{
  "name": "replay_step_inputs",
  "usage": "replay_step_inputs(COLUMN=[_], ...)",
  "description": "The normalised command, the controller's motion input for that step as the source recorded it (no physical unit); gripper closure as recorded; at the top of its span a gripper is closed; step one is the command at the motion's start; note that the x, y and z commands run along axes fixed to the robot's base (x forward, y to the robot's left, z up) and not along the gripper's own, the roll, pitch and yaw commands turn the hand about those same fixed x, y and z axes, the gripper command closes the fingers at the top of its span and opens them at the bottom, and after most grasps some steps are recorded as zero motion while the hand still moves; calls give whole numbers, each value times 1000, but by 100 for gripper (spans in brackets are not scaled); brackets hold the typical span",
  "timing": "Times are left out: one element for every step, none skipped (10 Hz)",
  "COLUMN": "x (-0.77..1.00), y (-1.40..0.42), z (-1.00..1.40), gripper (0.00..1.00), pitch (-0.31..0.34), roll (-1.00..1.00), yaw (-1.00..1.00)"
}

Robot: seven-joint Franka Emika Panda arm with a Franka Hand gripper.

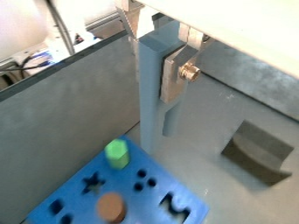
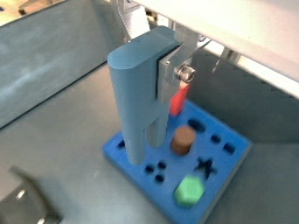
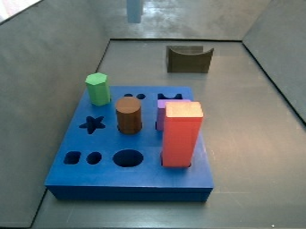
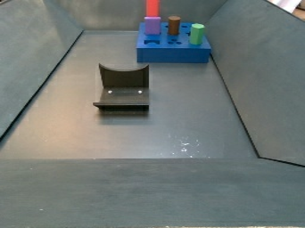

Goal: Pick up the square-circle object. Move up. Rotate the square-circle object. Place the square-circle object on the fixture. Regrasp the square-circle object. Move to above the board. Insert the square-circle object.
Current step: Move to above the board, then insert the square-circle object.

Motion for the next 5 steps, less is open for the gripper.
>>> replay_step_inputs(x=[165,126,0,-100,-57], y=[-399,-237,0,-54,-237], z=[99,61,0,0,-14], gripper=[100,100,100,100,100], pitch=[120,106,6,-13,-10], roll=[36,49,0,0,0], yaw=[9,13,0,-31,-314])
